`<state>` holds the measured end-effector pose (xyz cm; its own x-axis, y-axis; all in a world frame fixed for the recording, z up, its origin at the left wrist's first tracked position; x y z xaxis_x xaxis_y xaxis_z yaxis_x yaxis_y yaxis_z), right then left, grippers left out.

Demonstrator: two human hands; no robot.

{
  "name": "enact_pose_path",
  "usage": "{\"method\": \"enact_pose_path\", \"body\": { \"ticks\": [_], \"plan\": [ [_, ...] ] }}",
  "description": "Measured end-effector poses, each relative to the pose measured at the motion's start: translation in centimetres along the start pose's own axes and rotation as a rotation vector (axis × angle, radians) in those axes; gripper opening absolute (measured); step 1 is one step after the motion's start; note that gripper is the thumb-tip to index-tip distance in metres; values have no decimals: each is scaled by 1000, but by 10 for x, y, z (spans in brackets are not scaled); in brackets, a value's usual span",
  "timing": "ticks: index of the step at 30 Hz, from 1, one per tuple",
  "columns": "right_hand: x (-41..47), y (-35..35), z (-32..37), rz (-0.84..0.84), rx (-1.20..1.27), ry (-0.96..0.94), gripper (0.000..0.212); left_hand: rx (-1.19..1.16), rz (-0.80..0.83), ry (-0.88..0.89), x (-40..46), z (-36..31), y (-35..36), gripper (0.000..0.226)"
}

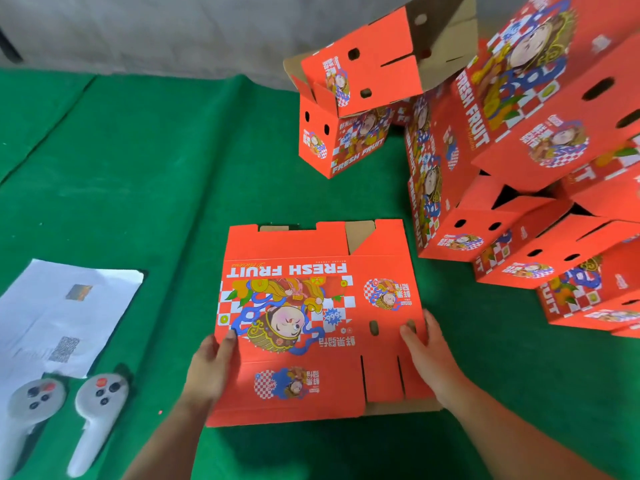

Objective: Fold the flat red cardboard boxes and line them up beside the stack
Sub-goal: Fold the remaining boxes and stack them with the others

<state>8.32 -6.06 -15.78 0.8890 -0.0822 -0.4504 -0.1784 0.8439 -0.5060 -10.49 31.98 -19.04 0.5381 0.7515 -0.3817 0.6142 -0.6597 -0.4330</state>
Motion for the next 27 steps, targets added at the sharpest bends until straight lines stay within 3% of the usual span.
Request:
{"method": "enact_pose_path", "body": {
  "ticks": [3,5,6,9,14,23,27],
  "plan": [
    [0,-6,-10,36,-44,86,20,11,65,123,-6,-13,5,9],
    [-1,-11,-15,35,-27,151,13,55,98,140,-7,-10,8,6],
    [-3,-13,-14,28,-6,162,16,64,116,91,-6,-5,10,13],
    [-4,-14,-5,38,79,102,55,-27,182,-104,-6,4,17,38],
    [2,-20,-6,1,100,154,44,-128,260,-142,-5,6,29,72],
    [5,-26,-14,29,44,198,47,-288,372,-159,-24,-3,34,53],
    [3,-27,-17,46,40,200,48,-259,351,-146,-29,-6,33,54]
  ]
}}
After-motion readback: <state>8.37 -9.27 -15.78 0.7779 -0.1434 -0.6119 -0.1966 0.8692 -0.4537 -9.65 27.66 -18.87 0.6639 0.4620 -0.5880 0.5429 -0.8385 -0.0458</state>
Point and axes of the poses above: each hand's wrist, its own x-axis towards the middle knuckle, its own y-axis out of the palm, z = x × y, the point moved 6 cm from there along x, towards the middle knuckle, and after that the axes turned 4 degrees about -z, right-handed, at the moved point
